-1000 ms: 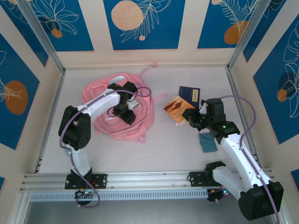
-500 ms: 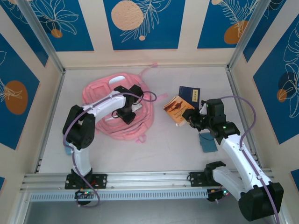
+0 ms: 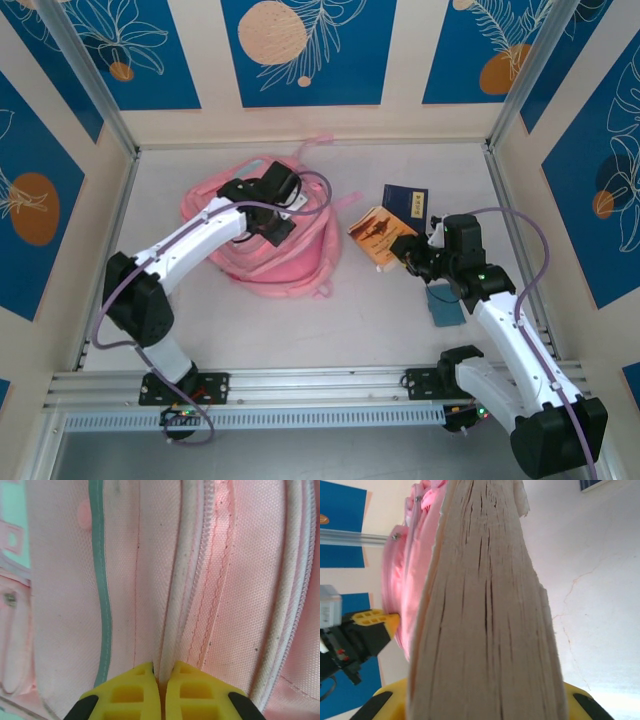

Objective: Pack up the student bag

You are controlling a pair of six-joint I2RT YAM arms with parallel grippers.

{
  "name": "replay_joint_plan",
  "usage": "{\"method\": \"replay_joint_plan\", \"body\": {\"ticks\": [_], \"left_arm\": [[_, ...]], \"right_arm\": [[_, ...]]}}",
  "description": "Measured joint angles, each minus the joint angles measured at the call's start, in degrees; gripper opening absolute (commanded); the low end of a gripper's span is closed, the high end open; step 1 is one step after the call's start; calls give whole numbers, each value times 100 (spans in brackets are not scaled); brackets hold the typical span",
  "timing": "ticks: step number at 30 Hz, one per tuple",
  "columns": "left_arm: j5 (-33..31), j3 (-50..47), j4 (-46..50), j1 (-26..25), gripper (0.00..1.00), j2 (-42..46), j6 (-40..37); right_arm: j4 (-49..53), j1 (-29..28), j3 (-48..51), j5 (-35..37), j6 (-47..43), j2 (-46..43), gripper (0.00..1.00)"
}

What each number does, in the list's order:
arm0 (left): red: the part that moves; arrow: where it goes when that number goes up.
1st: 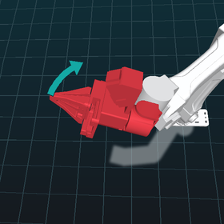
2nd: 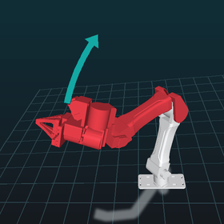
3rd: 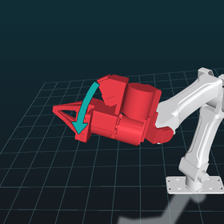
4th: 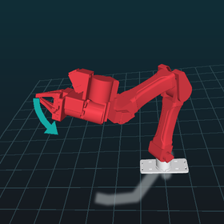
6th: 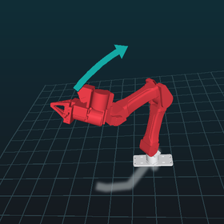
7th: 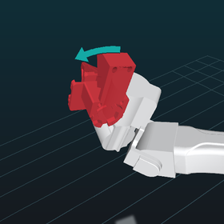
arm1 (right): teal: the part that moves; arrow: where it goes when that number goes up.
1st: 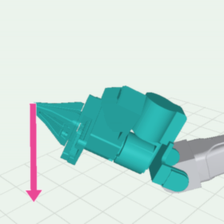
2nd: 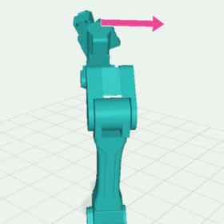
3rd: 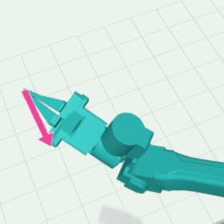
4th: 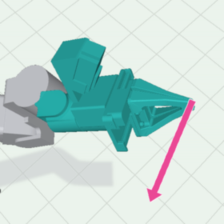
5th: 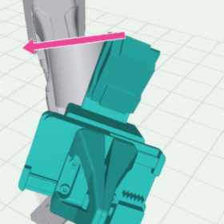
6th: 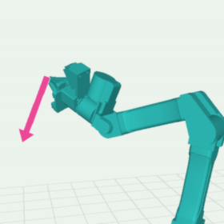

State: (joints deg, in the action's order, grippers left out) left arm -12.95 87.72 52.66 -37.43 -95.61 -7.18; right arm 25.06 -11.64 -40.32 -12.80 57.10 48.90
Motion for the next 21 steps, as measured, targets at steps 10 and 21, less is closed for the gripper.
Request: {"method": "replay_joint_plan", "body": {"ticks": [10,21], "left_arm": [[50,133,-776,0,0,616,708],[352,149,-1191,-22,0,813,1038]], "right_arm": [[-693,-417,103,-544,-52,138,15],[-2177,-1335,129,-664,494,1834,15]]}}
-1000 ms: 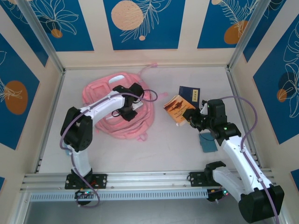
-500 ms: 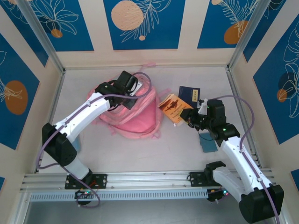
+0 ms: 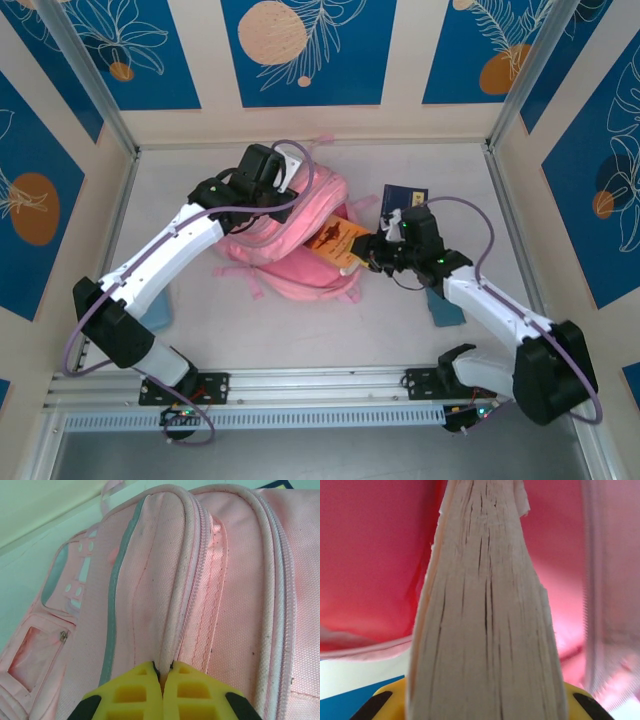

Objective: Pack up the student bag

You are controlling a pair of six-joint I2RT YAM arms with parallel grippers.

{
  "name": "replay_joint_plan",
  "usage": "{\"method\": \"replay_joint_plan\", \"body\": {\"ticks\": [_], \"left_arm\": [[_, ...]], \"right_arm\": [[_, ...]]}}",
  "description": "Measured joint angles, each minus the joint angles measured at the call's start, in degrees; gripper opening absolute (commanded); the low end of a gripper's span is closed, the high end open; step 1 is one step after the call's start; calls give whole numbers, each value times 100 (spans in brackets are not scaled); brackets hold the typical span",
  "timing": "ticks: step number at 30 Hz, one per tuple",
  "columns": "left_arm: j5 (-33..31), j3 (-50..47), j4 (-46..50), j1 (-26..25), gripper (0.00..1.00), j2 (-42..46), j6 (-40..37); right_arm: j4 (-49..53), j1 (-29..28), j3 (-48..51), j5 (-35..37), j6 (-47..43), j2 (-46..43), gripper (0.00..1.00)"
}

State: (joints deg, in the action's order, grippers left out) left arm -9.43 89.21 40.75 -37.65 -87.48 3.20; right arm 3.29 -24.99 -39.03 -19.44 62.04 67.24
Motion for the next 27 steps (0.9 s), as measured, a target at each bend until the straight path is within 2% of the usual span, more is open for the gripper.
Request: {"method": "replay_joint_plan", "body": {"ticks": [10,22,24,27], "left_arm": [[85,0,-116,-2,0,4,234],[35,0,-120,-2,0,9,378],[-11,0,-131,-2,0,20,389],[-74,0,-136,-2,0,52,398]], "right_arm": [[-1569,-688,-916,365,916,2055,15],[-2212,-1121,-2144,1075,1919,3842,17],[-2299,-1182,-2385,1141,2087,4103,25],[-2402,-1239,-2743,1154,2326,4518,49]]}}
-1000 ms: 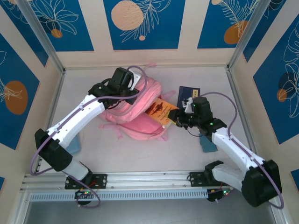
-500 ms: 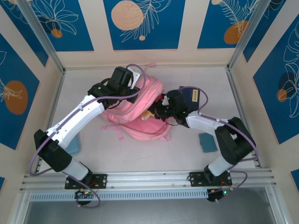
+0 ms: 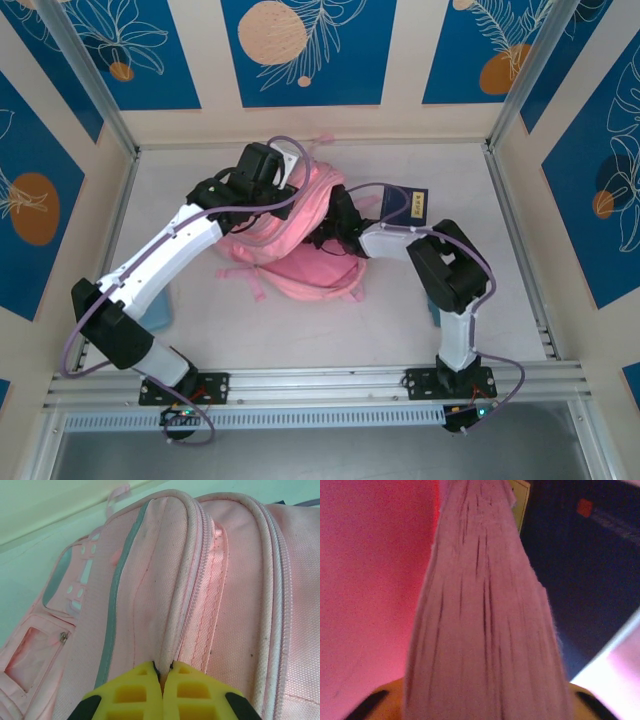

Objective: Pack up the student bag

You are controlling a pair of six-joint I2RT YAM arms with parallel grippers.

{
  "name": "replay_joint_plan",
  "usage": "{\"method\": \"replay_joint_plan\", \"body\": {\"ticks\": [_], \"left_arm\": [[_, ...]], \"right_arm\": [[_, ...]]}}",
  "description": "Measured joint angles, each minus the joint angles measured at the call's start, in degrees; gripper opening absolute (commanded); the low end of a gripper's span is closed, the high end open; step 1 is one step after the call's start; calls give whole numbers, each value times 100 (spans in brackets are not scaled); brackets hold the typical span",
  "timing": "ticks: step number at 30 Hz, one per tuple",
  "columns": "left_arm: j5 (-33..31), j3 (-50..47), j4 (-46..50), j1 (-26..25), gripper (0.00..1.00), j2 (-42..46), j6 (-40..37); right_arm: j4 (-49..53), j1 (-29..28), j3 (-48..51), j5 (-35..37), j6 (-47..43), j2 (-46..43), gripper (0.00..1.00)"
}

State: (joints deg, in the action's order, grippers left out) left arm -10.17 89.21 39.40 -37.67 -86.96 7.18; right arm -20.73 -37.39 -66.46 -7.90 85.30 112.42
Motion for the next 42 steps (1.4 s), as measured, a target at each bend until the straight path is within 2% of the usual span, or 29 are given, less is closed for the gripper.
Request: {"method": "replay_joint_plan", "body": {"ticks": [2,3,5,7,10,15,19,23,26,28,32,33,35,37,42], "left_arm": [[-37,0,2,0,0,15,0],[-46,-2,2,0,0,17,0],[-66,-4,4,-2,0,22,0],[-87,-13,2,-2,0,24,0],[-144,-61,-17,-2,0,35,0],[-197,-267,-125,11,0,116,-7],[-256,-463,-177,70,0,175,-79],[-337,-769,-164,214,0,319,-282],[-393,-1097,-151,332,0,516,-435],[-404,-1342,-116,374,15,673,-476],[-407,-1843,-37,393,66,1073,-219],[-409,-1928,-37,393,75,1189,-92],[-444,-2037,-26,404,85,1403,179],[-483,-2072,0,413,90,1576,483],[-621,-2133,55,424,98,1832,1226]], "right_arm": [[-20,-13,-63,-46,68,177,62],[7,-11,-50,-74,74,199,65],[46,-9,-11,-138,61,175,71],[63,26,116,-203,24,28,71],[83,120,542,-369,0,-446,68],[247,391,1123,-693,-212,-1397,57],[966,479,1438,-671,-675,-2321,48],[2138,560,1672,-229,-1375,-3316,48],[3104,798,1735,367,-1993,-3858,55],[3646,1003,1714,745,-2406,-3980,66],[4754,1556,1368,1480,-3351,-3722,78],[4966,1705,1209,1628,-3567,-3560,80],[5239,1971,879,1867,-3958,-3211,82],[5451,2260,494,2037,-4330,-2806,82],[5801,2981,-498,2409,-5045,-1668,83]]}}
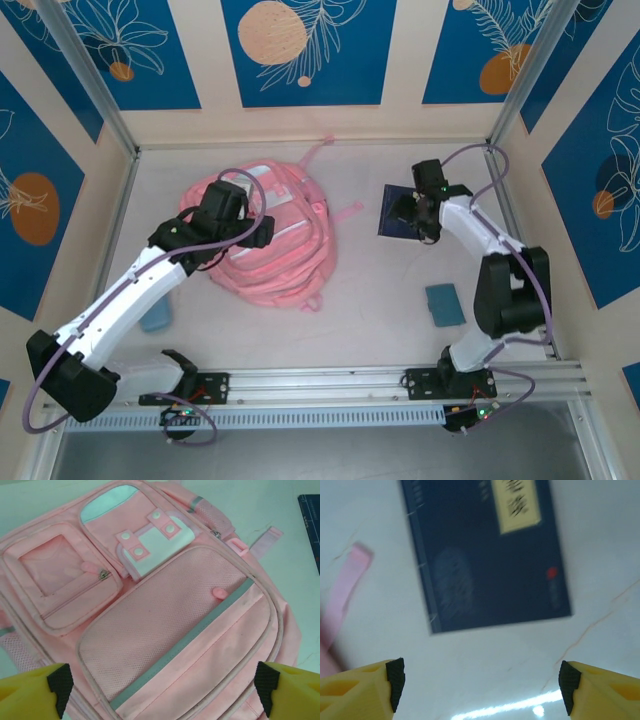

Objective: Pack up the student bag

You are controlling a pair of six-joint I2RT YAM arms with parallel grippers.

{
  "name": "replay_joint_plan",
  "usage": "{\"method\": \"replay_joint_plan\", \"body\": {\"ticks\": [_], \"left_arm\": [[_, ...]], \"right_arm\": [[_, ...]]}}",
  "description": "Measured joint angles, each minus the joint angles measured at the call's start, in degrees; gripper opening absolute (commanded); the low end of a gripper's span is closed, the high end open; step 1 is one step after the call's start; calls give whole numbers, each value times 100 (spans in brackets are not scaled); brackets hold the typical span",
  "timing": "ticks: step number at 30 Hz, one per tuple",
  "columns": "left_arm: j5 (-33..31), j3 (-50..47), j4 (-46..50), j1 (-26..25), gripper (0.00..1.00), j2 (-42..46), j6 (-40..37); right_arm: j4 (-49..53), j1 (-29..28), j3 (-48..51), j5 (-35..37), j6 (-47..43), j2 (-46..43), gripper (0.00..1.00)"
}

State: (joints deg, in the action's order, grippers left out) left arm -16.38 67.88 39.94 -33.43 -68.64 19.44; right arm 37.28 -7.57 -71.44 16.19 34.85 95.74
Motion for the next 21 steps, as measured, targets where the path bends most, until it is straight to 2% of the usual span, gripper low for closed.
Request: {"method": "replay_joint_plan", "body": {"ticks": [5,9,21], "left_arm": [[-42,-72,39,7,100,9,459],[-39,-116,98,11,100,11,643],[-37,-129,122,22,100,11,769]], "right_arm": [[293,494,-1054,57,-481,1211,80],[529,686,-1700,33,-728,1932,73],[909,761,-1954,-197,-973,2452,50]]}}
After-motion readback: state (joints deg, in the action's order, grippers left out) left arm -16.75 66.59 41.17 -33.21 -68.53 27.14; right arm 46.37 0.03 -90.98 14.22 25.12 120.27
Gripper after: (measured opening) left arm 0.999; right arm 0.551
